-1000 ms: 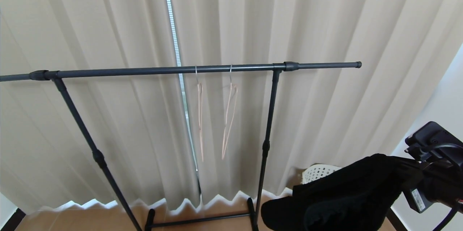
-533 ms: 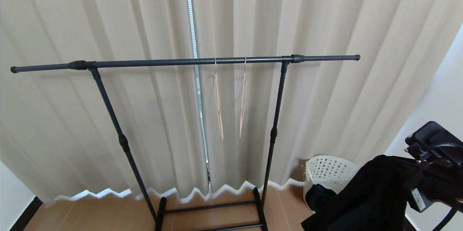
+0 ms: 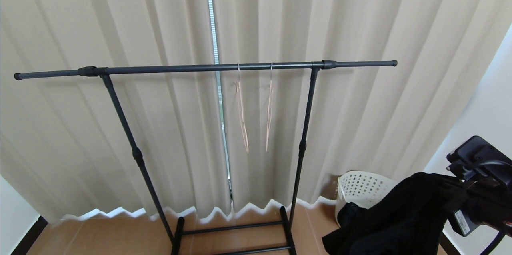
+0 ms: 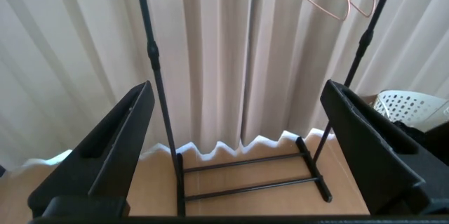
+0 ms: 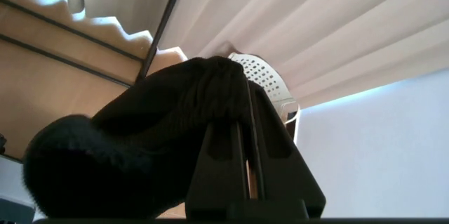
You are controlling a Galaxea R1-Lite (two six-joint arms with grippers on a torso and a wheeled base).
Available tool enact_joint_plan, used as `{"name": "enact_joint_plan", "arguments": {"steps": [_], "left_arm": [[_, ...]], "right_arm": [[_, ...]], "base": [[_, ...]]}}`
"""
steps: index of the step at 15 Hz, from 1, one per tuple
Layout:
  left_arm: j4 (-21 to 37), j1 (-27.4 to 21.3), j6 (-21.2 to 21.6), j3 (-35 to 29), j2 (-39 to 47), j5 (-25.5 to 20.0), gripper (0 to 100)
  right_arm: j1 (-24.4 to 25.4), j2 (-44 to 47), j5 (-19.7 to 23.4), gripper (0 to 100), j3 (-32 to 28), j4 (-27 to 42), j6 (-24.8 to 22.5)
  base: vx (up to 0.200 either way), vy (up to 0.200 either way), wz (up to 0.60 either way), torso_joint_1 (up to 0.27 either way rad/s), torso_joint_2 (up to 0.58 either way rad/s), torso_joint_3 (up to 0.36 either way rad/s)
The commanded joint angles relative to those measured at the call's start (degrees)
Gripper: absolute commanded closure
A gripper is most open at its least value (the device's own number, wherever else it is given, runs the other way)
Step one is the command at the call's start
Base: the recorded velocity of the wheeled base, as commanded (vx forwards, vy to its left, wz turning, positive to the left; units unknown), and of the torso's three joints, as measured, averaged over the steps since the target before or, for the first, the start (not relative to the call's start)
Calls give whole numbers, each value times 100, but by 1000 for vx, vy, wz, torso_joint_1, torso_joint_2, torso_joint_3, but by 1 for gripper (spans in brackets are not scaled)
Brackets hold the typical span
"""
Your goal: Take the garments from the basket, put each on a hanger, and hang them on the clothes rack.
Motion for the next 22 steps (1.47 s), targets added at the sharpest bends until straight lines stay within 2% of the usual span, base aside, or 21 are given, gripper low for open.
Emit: {"name": "enact_joint_plan", "arguments": {"steps": [1,2,3,4,5,6,7,8,10,11,12,13,14,15,16,17,19,22], "left_arm": [[52,-19,48,-42,155,-8,0],[96,-2,180,-59,384,1,0],[193,69,523,-85,885,89,0],[246,200,698,-138,1606,71,0],[237,200,698,-367,2537,18,0],[237,200,417,-780,3381,-8,0],[237,69,-207,-1333,4137,-61,0],[246,42,-251,-1369,4198,-70,0],[254,-1153,-2017,-2520,5939,-96,0],[246,-1672,-2694,-3012,6703,-96,0],[246,-1865,-2887,-3214,6984,-114,0],[246,-2190,-3160,-3557,7503,-122,0],[219,-2419,-3257,-3750,7811,-140,0],[193,-2682,-3292,-3926,8171,-131,0],[193,-2682,-3292,-3926,8171,-131,0],[114,-3192,-3459,-4418,8857,-131,0],[96,-3509,-3529,-4823,9463,-140,0],[79,-3904,-3626,-5227,10219,-131,0]], "right_arm": [[201,200,-40,100,-91,-8,-34],[350,288,-84,100,-188,0,-34],[623,508,-199,100,-461,44,-34],[798,974,-374,100,-997,53,27],[886,1440,-401,100,-1471,62,273],[983,1853,-418,100,-1946,71,687],[1071,2257,-489,100,-2429,79,1108],[1080,2283,-497,100,-2464,79,1135],[1361,2951,-735,100,-3466,343,1943],[1510,3224,-919,100,-3967,598,2497],[1537,3321,-1007,100,-4161,677,2743],[1642,3523,-1183,100,-4442,791,3244],[1748,3602,-1438,100,-4521,809,3446],[1818,3628,-1543,100,-4556,809,3508],[1897,3655,-1658,100,-4583,800,3552],[2161,3672,-1737,100,-4706,783,3728],[2319,3865,-1781,100,-4969,809,4044],[2486,3945,-1781,100,-5048,791,4237]], "base": [[0,0,0,0,0,0],[0,0,0,0,0,0],[0,0,0,0,0,0],[0,0,0,0,0,0],[0,0,0,0,0,0],[0,0,0,0,0,0],[0,0,0,0,0,0],[0,0,0,0,0,0],[0,0,0,0,0,0],[0,0,0,0,0,0],[0,0,0,0,0,0],[0,0,0,0,0,0],[0,0,0,0,0,0],[0,0,0,0,0,0],[0,0,0,0,0,0],[0,0,0,0,0,0],[0,0,0,0,0,0],[0,0,0,0,0,0]]}}
